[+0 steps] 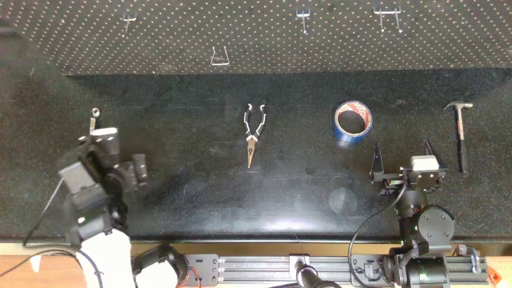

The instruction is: Place Tools Onto Pegboard

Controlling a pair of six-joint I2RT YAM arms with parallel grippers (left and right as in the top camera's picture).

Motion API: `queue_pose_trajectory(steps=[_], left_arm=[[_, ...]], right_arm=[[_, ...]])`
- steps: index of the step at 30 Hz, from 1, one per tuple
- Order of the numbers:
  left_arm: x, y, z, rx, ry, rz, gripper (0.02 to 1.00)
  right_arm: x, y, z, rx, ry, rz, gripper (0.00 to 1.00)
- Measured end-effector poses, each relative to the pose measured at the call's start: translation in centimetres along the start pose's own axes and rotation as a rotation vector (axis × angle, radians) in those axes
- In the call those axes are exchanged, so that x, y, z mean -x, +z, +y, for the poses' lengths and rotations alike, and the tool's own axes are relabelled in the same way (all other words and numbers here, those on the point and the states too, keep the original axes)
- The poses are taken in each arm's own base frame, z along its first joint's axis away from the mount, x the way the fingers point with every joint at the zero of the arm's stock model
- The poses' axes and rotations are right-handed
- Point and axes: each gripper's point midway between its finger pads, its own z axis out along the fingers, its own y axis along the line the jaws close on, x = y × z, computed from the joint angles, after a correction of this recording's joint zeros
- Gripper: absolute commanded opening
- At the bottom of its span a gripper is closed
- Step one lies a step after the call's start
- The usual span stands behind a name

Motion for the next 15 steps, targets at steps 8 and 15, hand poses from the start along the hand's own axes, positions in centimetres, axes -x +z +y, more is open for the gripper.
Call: queue_pose_trajectory(steps=[8,15], left_arm=[[-5.6,-0.7,7.8,0.234,-0.054,0.212,0.993],[-6.7,1.9,10.0,0.166,-0.138,0.337,0.993]], right_arm=[[0.0,0.0,0.0,0.0,0.0,0.0,0.976],[0.0,0.0,0.0,0.0,0.0,0.0,0.976]])
